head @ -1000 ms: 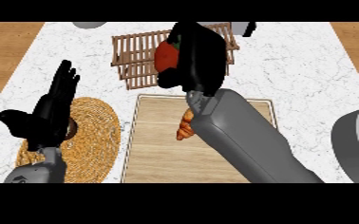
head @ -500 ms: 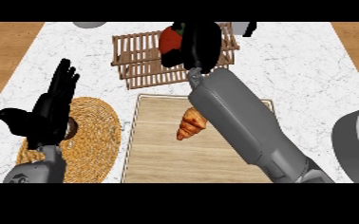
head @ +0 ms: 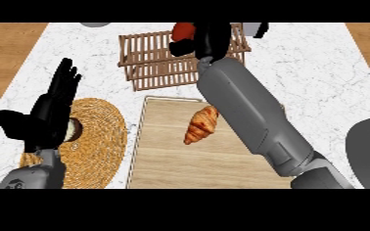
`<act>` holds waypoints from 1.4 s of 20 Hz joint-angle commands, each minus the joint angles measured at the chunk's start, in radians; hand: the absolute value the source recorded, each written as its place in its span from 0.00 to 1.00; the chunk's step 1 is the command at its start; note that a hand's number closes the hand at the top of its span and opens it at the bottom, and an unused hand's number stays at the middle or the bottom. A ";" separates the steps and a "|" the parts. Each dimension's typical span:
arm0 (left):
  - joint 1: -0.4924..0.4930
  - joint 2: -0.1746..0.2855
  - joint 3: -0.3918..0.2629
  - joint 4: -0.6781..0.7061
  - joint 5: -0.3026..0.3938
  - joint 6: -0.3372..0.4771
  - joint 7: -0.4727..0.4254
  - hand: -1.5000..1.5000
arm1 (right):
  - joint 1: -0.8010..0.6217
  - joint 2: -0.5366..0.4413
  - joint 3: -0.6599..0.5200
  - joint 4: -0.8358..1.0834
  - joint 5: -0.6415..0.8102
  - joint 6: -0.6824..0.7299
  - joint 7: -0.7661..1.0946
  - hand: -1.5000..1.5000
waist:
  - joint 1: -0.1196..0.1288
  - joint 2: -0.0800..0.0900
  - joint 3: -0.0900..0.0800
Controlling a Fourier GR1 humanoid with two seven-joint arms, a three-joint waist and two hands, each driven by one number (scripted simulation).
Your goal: Pick the bell pepper from the tray and place it in the tiered shelf
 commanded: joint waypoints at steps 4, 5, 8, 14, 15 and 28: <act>0.000 -0.011 0.019 0.024 0.009 0.007 -0.017 0.50 | -0.042 0.001 -0.047 0.118 -0.180 -0.035 -0.205 0.00 | -0.006 0.000 0.000; 0.021 -0.026 -0.022 -0.016 -0.025 0.017 -0.005 0.50 | -0.034 0.001 0.009 0.100 -0.212 -0.036 -0.198 0.00 | -0.003 -0.002 0.000; -0.011 -0.039 -0.014 0.064 -0.032 0.028 -0.053 0.50 | -0.043 0.001 0.029 0.074 -0.254 -0.097 -0.228 0.00 | -0.009 -0.002 0.000; 0.099 -0.011 0.009 -0.085 -0.006 0.011 0.000 0.50 | -0.032 -0.013 -0.104 -0.028 -0.258 -0.122 -0.291 0.00 | -0.032 -0.014 0.000; 0.037 -0.044 -0.010 0.006 -0.041 0.043 -0.045 0.50 | -0.063 0.001 -0.093 -0.017 -0.238 -0.139 -0.228 0.00 | -0.038 -0.012 0.000; 0.111 -0.018 0.021 -0.074 -0.018 0.024 0.003 0.50 | 0.339 -0.308 -0.112 -0.672 -0.185 0.011 0.135 0.00 | -0.076 -0.024 0.000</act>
